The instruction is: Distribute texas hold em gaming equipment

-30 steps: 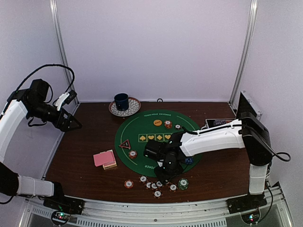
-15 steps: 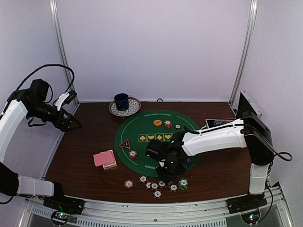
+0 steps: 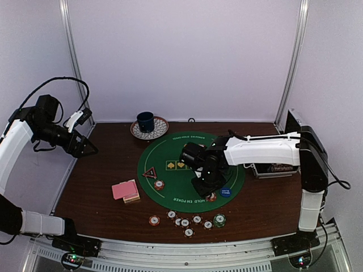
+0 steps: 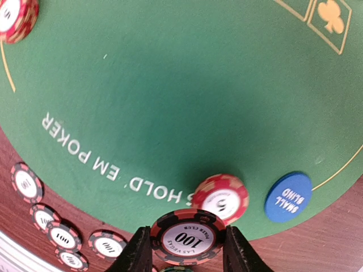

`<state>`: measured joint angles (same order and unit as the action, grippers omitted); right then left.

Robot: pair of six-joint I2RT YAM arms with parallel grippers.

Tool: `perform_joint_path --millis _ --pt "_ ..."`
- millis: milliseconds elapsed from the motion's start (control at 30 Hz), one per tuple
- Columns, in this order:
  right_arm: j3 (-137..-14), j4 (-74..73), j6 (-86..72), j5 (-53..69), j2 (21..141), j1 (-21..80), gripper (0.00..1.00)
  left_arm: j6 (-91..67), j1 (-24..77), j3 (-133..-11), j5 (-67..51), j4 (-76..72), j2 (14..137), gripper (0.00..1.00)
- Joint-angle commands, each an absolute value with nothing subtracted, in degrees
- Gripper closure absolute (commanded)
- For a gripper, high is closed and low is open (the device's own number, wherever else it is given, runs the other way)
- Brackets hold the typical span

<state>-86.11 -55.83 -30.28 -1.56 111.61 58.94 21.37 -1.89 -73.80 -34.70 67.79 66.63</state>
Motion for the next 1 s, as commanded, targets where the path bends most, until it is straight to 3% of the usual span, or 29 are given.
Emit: perform_joint_path --millis 0,400,967 --pt "-90.5 -56.7 -27.3 -3.9 113.8 57.4 0.73 21.0 -2.2 -74.9 -34.9 67.6 65.7 0.02" --pt "-95.1 -56.5 -23.9 -4.6 117.8 51.5 0.74 21.1 -2.2 -74.9 -34.6 67.6 65.7 0.02" --pt "-79.3 -51.8 -23.1 -7.3 109.6 40.6 0.74 21.1 -2.2 -75.0 -34.9 67.6 65.9 0.02"
